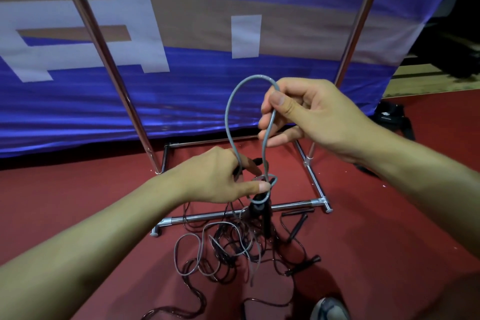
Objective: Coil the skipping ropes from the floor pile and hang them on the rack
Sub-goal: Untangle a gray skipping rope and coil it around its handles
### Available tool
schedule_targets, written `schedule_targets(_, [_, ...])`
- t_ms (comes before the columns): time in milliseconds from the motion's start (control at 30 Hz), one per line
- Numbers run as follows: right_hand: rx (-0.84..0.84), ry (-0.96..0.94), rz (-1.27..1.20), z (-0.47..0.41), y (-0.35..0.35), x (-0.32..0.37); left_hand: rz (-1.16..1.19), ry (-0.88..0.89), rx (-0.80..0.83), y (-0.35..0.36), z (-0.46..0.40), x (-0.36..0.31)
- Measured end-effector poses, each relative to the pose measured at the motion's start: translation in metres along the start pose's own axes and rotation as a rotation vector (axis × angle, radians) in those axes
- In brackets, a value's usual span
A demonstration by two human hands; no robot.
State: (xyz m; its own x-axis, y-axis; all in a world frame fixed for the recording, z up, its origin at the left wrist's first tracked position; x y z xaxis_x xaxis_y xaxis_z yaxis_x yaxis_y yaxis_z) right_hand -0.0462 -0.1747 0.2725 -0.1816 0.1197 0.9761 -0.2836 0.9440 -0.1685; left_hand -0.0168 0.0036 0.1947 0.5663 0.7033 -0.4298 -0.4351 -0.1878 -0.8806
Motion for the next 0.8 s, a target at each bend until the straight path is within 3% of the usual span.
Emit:
schedule_targets(267, [-0.068, 0.007, -0.015, 0.001, -0.010, -0.004, -0.210, 0.142, 0.074, 0.007, 0.008, -0.018])
schedule_targets(567, [-0.152, 0.009, -0.021, 0.000, -0.025, -0.008, -0.297, 0.127, -0.009, 0.011, 0.005, -0.015])
schedule_targets(667, [-0.057, 0.135, -0.010, 0.001, -0.030, -0.022, -0.265, 0.120, -0.064, 0.002, 0.006, -0.008])
schedule_targets(733, [0.036, 0.270, 0.152, 0.007, -0.027, -0.038, -0.266, 0.111, -0.096, -0.002, 0.007, -0.005])
schedule_targets(800, [0.112, 0.296, 0.557, 0.018, -0.019, -0.050, -0.261, 0.080, -0.112, -0.005, 0.007, -0.003])
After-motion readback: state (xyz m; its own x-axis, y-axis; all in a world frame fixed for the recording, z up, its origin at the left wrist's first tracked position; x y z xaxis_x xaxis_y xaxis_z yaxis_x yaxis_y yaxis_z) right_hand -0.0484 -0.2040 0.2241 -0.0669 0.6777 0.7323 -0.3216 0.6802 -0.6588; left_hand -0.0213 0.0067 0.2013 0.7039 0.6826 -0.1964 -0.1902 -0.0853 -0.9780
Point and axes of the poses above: each hand's wrist, its own z-axis away from the middle knuckle, its own y-axis out of the palm, x = y × z, the point moved 3 cm from there along -z, towards the middle knuckle, and after that the axes turned 2 degrees about x, right-handed, at the moved point
